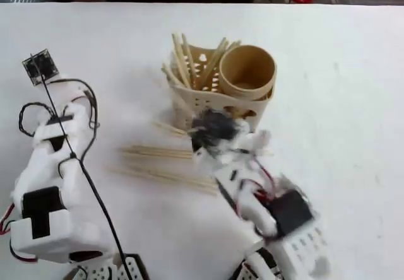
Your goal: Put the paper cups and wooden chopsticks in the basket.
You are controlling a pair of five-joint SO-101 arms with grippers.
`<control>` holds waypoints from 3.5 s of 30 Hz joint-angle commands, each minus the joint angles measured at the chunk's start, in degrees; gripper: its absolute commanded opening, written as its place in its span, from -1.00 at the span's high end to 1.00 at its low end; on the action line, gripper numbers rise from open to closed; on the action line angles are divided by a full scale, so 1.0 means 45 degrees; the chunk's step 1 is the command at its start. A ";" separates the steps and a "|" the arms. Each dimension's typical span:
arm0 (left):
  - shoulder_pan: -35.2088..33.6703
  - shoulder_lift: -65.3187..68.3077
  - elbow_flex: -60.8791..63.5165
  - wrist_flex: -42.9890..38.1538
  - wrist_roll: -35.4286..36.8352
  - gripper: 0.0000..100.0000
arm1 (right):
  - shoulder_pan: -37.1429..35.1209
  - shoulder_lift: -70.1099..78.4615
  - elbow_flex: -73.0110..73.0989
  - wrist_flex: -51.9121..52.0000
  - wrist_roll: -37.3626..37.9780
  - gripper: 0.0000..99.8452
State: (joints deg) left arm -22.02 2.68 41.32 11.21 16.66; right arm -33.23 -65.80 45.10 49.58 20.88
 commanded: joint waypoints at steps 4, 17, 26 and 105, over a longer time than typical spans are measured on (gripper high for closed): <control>-0.0029 -0.0010 -0.0684 -0.0274 0.0098 0.90 | 0.0107 0.0107 -0.2168 -0.5265 -0.0684 0.97; -0.0029 -0.0010 -0.0645 -0.0274 0.0098 0.90 | 0.0694 0.6066 -0.3516 -0.9309 -0.0801 0.96; -0.0010 -0.0010 -0.0645 -0.0274 0.0098 0.90 | 0.1338 0.5636 -0.0332 -1.1302 -0.1778 0.96; 0.0049 -0.0049 -0.0684 -0.0274 0.0078 0.90 | -0.1768 1.3392 0.0176 0.0088 0.5802 0.90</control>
State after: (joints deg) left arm -22.02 2.86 41.32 11.21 16.66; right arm -40.97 -6.20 47.21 50.90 46.20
